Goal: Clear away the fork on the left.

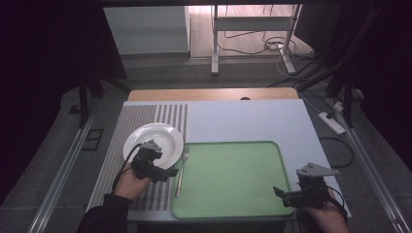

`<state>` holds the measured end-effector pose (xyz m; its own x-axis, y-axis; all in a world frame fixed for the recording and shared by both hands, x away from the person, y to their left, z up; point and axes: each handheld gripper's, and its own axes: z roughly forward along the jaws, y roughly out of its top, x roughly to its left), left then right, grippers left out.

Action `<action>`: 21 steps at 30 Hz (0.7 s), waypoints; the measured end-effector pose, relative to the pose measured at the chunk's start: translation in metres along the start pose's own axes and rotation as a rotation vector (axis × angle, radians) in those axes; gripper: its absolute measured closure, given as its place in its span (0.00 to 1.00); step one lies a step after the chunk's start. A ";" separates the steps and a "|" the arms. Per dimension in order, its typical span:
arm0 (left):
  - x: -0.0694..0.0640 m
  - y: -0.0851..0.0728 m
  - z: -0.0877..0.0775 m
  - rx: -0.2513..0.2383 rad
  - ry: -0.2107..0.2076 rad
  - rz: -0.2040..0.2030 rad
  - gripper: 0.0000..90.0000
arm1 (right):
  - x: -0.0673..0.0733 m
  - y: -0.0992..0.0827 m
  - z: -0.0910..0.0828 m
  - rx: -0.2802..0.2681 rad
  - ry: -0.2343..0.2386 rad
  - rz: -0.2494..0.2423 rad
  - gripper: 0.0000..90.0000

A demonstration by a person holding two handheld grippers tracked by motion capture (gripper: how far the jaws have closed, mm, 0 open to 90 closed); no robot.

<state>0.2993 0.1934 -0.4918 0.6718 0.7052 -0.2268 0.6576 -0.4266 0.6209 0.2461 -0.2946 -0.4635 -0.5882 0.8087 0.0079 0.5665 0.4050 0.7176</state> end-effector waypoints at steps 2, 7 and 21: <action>0.001 -0.006 -0.005 -0.009 0.009 0.002 0.01 | 0.000 0.000 0.000 0.000 0.000 -0.001 0.00; 0.004 -0.021 -0.018 -0.039 0.039 -0.021 0.00 | 0.000 0.000 0.000 -0.001 0.000 -0.002 0.00; 0.010 -0.049 -0.041 -0.077 0.071 -0.079 0.00 | 0.001 0.000 0.000 0.003 -0.001 -0.004 0.00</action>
<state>0.2601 0.2447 -0.4934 0.5917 0.7740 -0.2255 0.6773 -0.3255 0.6598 0.2458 -0.2940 -0.4638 -0.5895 0.8077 0.0043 0.5658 0.4091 0.7159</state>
